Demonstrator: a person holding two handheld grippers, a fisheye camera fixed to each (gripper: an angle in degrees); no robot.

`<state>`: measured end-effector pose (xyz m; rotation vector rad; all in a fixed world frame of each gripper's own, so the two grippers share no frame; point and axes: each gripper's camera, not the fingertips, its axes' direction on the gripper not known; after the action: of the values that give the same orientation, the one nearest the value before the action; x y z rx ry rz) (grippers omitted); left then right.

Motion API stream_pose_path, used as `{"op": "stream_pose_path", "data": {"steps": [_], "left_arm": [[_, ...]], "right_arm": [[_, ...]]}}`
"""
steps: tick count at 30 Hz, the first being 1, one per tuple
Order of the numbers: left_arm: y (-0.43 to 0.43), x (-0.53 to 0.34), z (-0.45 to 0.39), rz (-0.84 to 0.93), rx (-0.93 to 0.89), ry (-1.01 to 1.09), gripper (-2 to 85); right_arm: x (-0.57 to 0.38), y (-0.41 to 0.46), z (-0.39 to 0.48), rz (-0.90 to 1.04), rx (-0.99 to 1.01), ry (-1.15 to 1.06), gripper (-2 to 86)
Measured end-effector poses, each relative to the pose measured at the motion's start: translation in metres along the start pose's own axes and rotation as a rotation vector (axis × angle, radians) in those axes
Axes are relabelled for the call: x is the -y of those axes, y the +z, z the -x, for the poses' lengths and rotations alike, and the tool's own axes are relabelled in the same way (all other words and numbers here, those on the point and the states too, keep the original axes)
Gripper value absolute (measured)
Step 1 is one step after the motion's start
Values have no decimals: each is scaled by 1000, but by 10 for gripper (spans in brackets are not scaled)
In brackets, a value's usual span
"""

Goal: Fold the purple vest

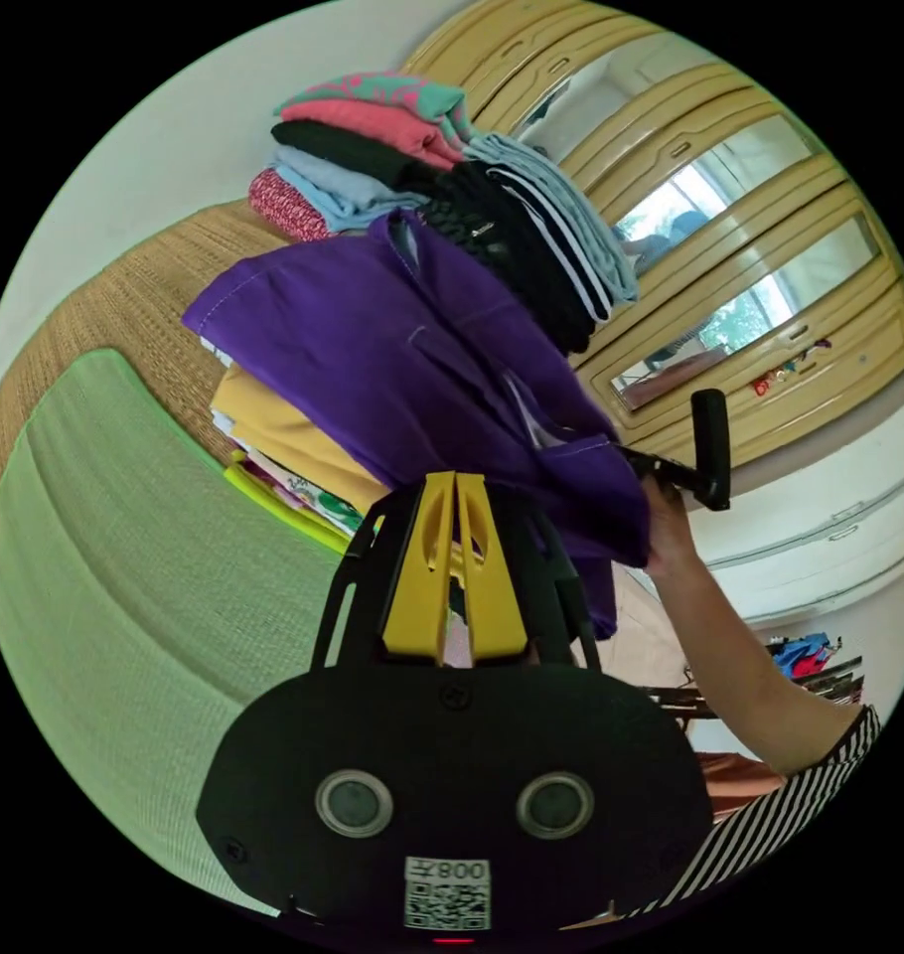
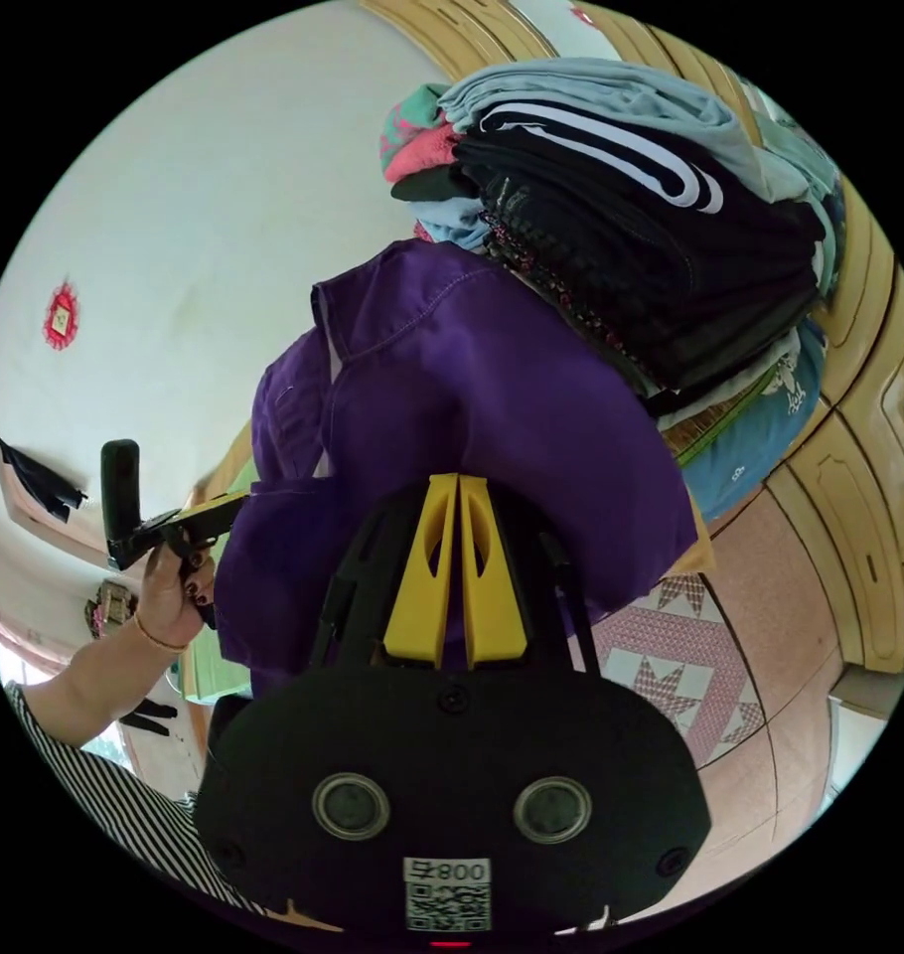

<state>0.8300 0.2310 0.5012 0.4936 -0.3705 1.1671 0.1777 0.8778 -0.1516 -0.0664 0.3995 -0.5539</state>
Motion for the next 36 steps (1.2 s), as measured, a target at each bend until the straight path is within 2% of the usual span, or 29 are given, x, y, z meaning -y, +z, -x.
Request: {"op": "stream_pose_path", "data": {"steps": [7,13,19,24,27,30,33,36], "left_arm": [[-15,-3,4,-41,-20,1,1],[-32,-26,0,-110,-49,29,0],[-25,-26,3,-60,-38,22,0],[-57,-45,8,-101,-72,30,1],[-81,-75,22,-123,-104,31,1],[-98,-126,42,-103,-101,7,1],[-106,-194,64,-11,-23,-53,1],[-111,-266,83,105,95,-139,1]], "right_arm": [[31,-42,21,-39,15,-9,0],[8,-119,82,-195,54,-180,1],[25,-109,125,-57,6,-282,1],[50,-140,117,-74,40,-243,1],[59,-174,123,-90,2,-262,1],[51,-222,136,-188,-55,-292,0],[36,-256,157,-219,-52,-345,0],[20,-247,186,-134,-23,-419,0]]}}
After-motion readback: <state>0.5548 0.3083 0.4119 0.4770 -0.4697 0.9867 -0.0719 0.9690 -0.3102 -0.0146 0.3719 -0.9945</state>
